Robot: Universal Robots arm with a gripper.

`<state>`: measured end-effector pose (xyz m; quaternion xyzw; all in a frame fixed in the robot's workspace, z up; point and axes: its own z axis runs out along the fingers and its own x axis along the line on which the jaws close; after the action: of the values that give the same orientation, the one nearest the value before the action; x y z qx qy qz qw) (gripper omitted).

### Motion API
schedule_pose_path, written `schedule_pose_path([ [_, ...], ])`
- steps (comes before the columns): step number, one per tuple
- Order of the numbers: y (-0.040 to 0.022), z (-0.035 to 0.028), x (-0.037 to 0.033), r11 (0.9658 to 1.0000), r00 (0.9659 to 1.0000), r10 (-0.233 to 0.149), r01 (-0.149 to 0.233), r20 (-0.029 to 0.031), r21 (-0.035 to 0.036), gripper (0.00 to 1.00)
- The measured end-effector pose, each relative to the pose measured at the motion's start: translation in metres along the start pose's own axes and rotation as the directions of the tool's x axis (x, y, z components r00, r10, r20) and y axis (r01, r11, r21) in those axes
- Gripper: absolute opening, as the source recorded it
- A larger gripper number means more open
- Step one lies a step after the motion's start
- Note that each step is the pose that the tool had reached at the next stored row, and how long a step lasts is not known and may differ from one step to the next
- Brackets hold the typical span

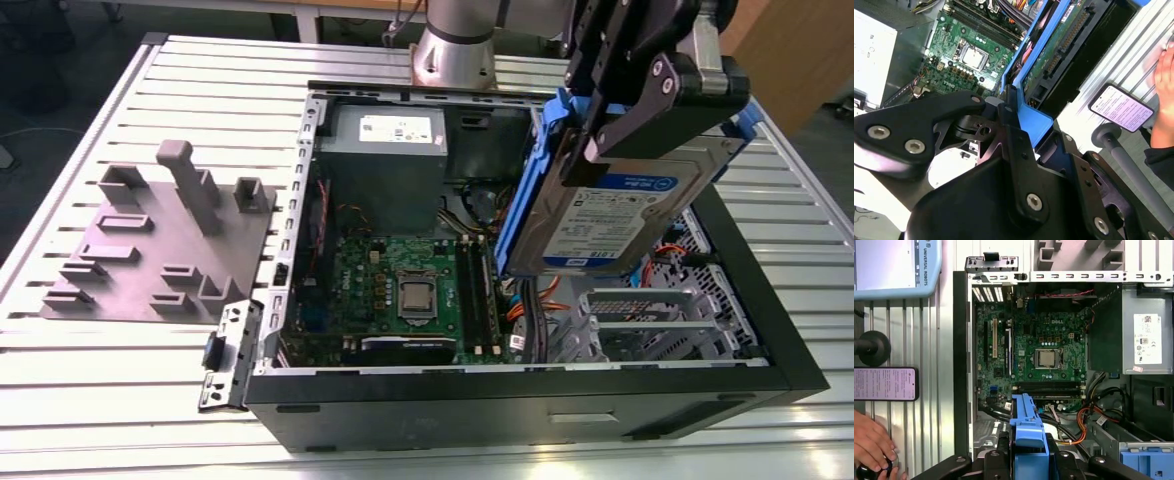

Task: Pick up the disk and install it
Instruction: 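Insert the disk into the insertion slot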

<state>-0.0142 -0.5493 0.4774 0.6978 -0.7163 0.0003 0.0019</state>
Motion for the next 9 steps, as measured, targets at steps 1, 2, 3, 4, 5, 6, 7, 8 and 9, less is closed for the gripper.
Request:
schedule_pose_path([
  [1, 0.0000, 0.0000, 0.0000, 1.0000, 1.0000, 0.000, 0.000, 0.0000, 0.0000, 0.36],
  [2, 0.0000, 0.0000, 0.0005, 1.0000, 1.0000, 0.000, 0.000, 0.0001, 0.0000, 0.36],
  [3, 0.0000, 0.0000, 0.0010, 1.0000, 1.0000, 0.000, 0.000, 0.0001, 0.0000, 0.36],
  [4, 0.0000, 0.0000, 0.0010, 1.0000, 1.0000, 0.000, 0.000, 0.0001, 0.0000, 0.36],
  [5, -0.0001, 0.0000, 0.0010, 1.0000, 1.0000, 0.000, 0.000, 0.0000, 0.0000, 0.36],
  [6, -0.0001, 0.0000, 0.0010, 1.0000, 1.0000, 0.000, 0.000, 0.0000, 0.0000, 0.36],
  [7, -0.0001, 0.0000, 0.0011, 1.0000, 1.0000, 0.000, 0.000, 0.0001, 0.0000, 0.36],
  [8, -0.0001, 0.0000, 0.0011, 1.0000, 1.0000, 0.000, 0.000, 0.0000, 0.0000, 0.36],
  [9, 0.0000, 0.0000, 0.0011, 1.0000, 1.0000, 0.000, 0.000, 0.0001, 0.0000, 0.36],
])
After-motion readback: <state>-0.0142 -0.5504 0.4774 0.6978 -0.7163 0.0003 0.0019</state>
